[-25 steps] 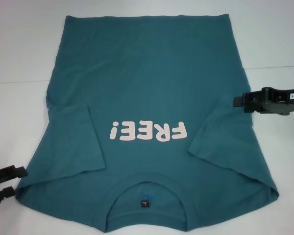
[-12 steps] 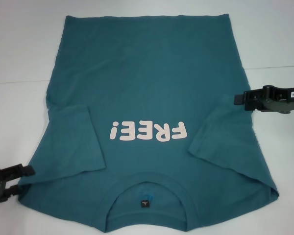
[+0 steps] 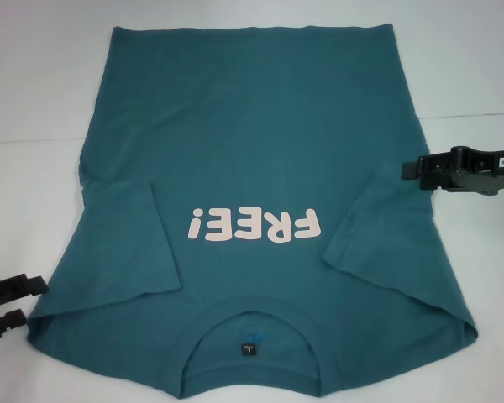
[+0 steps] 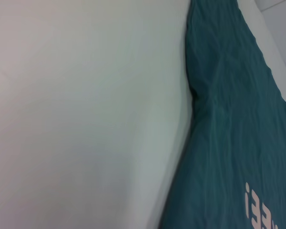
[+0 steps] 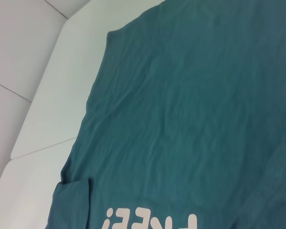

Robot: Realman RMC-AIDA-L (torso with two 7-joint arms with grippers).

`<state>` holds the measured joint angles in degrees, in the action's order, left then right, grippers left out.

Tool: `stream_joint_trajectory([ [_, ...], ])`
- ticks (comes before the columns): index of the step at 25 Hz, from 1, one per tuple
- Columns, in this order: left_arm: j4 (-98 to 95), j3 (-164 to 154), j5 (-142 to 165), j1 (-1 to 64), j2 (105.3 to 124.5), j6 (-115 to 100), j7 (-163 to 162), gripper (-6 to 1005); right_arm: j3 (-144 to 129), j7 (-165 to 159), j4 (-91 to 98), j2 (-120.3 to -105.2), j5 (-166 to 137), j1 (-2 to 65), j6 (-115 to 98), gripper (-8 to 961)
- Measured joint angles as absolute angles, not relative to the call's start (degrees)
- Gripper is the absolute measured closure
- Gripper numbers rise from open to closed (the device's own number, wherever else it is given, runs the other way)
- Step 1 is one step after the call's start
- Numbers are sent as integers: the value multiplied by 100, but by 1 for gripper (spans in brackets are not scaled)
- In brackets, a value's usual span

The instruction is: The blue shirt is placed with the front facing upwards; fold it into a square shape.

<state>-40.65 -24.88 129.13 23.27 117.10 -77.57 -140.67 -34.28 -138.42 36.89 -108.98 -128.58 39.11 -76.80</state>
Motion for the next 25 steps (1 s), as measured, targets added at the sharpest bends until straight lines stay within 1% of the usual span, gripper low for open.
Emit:
stream_joint_trajectory([
  [17, -4038, -2522, 13013, 2278, 11732, -7721, -14095, 234, -3421, -13838, 3690, -10898, -12858, 3908, -7680, 444],
  [25, -3980, -2774, 13035, 2420, 11738, -7775, -14146, 234, -3418, -13842, 3687, -10898, -12858, 3904, -7669, 444],
])
